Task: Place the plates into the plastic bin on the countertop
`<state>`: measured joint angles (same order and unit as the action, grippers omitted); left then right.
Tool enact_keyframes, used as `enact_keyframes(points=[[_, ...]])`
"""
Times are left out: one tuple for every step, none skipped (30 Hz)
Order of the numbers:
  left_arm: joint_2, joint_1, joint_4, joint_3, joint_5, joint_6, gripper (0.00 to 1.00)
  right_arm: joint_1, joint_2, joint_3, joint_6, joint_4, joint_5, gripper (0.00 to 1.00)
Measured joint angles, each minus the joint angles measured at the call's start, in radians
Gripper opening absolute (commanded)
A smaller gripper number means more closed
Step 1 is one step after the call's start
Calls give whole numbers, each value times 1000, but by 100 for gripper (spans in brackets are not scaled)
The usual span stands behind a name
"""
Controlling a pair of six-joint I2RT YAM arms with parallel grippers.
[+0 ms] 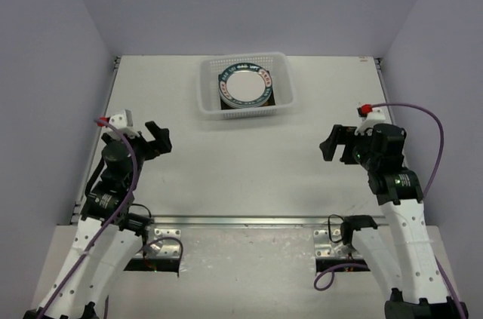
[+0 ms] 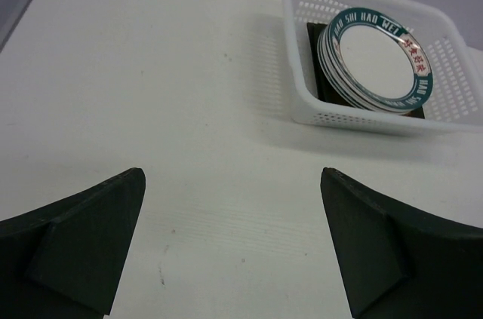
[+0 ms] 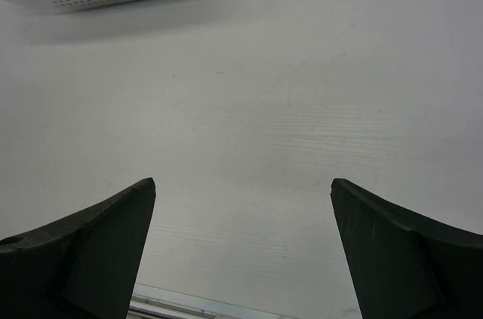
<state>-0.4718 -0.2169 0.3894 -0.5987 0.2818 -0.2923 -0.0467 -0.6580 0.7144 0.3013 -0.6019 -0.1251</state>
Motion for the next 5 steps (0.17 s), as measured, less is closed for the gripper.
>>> enact_keyframes(points=[[4,0,-7,0,13,1,100,0,1,-18,0,5,4,99],[6,0,-11,0,24,1,100,0,1,-33,0,8,9,99],[6,0,-14,0,36,1,100,-1,1,-46,1,16,15,99],[4,0,-13,1,48,0,100,-3,-2,-57,2,28,23,99],[1,0,-12,2,56,0,100,-5,-3,-65,4,37,28,99]])
